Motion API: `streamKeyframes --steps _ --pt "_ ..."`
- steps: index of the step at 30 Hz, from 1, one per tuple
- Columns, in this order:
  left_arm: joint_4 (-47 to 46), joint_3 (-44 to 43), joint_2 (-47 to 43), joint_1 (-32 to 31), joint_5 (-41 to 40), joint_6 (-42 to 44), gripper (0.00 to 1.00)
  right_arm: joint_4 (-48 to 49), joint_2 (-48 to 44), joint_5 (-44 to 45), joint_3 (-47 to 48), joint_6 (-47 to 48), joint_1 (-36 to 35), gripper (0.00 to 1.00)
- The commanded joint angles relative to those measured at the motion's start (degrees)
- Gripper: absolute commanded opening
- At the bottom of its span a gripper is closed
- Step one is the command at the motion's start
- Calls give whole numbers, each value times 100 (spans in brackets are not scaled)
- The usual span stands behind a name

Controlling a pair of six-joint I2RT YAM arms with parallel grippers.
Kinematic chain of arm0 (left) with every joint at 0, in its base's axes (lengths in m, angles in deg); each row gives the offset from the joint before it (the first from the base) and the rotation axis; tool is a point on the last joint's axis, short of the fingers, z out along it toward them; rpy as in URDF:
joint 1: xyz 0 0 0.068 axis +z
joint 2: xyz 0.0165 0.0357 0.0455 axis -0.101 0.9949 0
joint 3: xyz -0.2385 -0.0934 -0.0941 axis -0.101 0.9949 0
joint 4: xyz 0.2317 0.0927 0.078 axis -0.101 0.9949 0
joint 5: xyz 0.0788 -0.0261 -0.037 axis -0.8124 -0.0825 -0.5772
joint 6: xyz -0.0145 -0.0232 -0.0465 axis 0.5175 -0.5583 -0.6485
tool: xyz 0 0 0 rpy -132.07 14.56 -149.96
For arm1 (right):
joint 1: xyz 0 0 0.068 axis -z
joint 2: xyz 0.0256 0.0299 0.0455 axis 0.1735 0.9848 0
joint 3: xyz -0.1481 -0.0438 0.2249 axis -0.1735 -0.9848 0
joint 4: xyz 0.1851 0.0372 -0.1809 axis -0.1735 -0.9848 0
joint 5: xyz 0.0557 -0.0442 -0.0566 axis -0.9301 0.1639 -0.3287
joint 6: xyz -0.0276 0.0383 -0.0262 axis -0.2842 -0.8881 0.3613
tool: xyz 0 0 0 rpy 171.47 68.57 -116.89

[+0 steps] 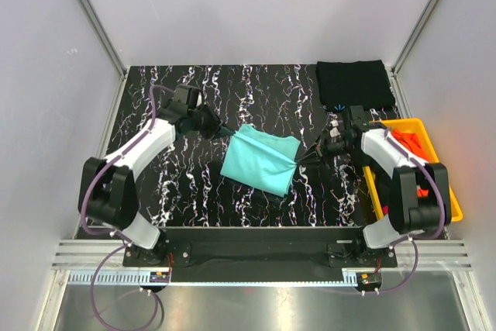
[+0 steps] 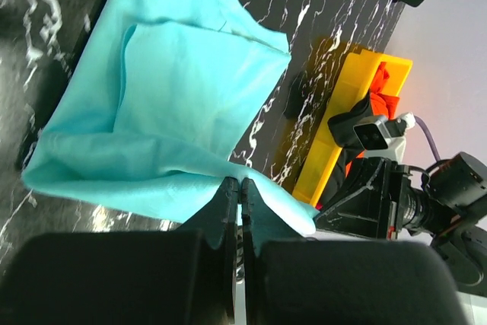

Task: Fold and stack the t-shirts
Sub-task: Fold the tshirt

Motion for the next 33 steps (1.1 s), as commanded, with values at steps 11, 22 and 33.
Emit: streamKeyframes --steps 11,22,33 --pt "-906 -1808 1846 288 603 547 0 -654 2153 -28 2224 969 646 11" --pt "-408 -4190 3440 288 684 1793 35 -2472 4010 1386 5156 2578 988 52" --pt "-54 -2198 1374 51 524 2350 49 -1509 4326 1661 5722 2026 453 56"
